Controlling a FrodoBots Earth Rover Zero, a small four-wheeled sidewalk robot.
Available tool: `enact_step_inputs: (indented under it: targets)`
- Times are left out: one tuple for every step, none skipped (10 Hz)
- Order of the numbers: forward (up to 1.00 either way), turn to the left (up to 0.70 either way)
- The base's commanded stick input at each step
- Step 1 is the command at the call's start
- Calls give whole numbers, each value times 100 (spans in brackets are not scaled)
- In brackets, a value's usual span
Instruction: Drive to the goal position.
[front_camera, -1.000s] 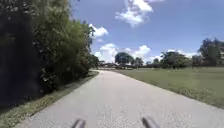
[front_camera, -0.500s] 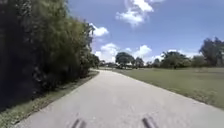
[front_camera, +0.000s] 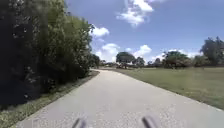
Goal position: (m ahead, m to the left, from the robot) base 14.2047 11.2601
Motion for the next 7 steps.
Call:
enact_step_inputs:
  targets:
    - [50, 0]
    - [50, 0]
    - [50, 0]
    - [50, 0]
    - [50, 0]
    - [50, 0]
    - [50, 0]
